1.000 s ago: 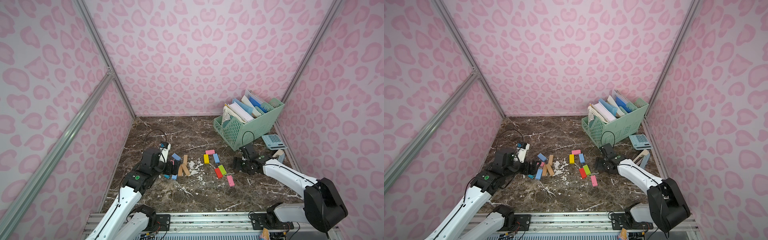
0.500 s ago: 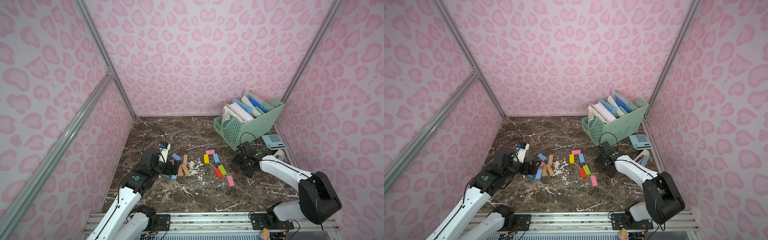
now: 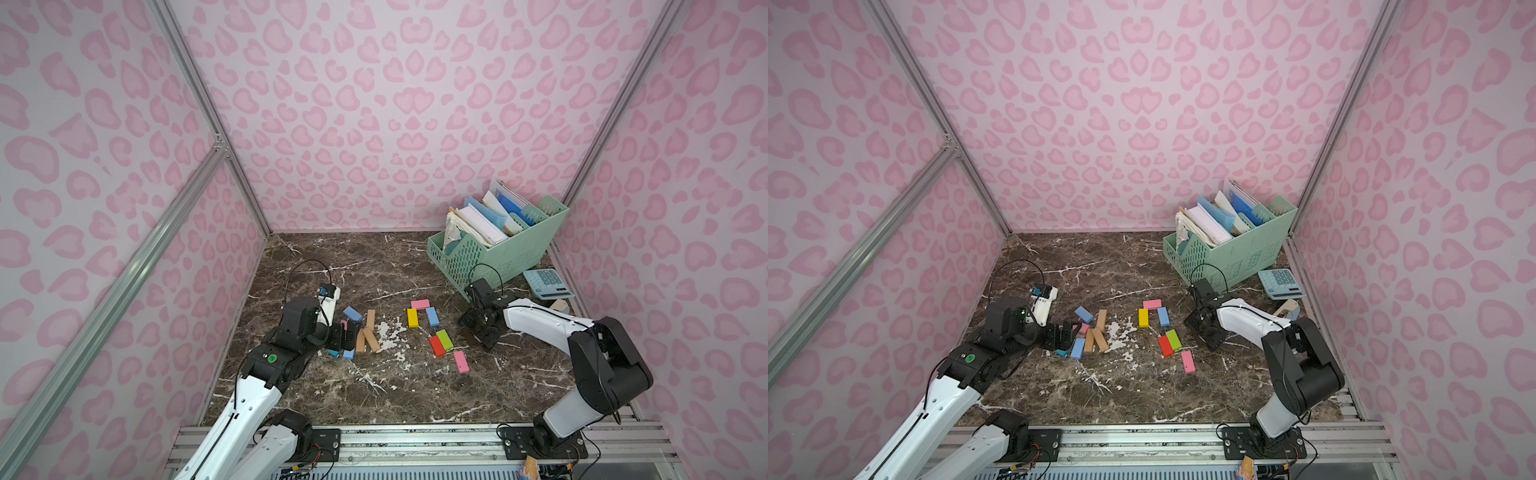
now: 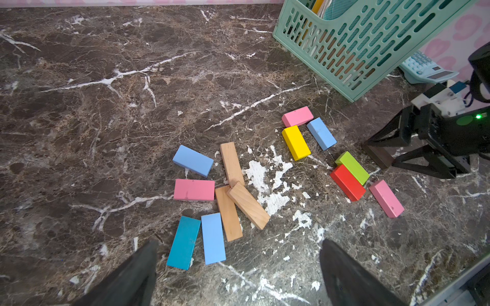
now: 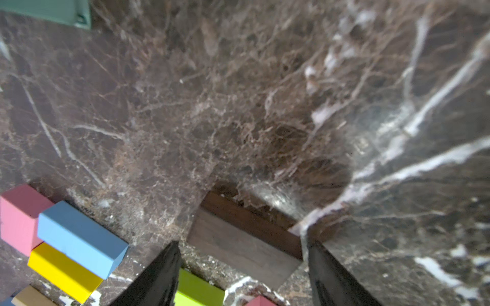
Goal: Assemble the number 8 with building blocks
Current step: Pick up the building block from the center of the board.
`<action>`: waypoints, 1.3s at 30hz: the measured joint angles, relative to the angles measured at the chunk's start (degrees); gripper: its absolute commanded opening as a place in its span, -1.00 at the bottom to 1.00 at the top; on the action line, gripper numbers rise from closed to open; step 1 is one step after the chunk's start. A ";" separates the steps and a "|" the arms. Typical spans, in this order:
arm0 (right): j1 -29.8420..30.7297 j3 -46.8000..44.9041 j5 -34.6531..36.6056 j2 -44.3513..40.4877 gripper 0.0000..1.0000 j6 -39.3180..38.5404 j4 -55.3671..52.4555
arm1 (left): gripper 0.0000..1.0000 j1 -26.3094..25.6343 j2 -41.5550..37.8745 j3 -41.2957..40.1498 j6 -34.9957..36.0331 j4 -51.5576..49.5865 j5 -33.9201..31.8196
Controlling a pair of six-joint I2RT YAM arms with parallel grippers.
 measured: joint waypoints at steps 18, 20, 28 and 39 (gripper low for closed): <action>0.07 3.69 0.33 3.56 0.20 -1.18 -3.10 | 0.96 0.00 -0.15 0.00 0.00 0.00 0.00; 0.11 4.02 0.52 3.80 0.18 -2.21 -3.08 | 0.96 0.00 -0.15 0.00 0.00 0.00 0.00; 1.18 5.73 3.58 4.85 0.17 -9.68 -4.09 | 0.96 0.00 -0.15 0.00 0.00 0.00 0.02; 2.23 6.40 6.43 5.01 0.42 -17.46 -4.81 | 0.96 0.00 -0.24 0.00 0.00 0.00 0.13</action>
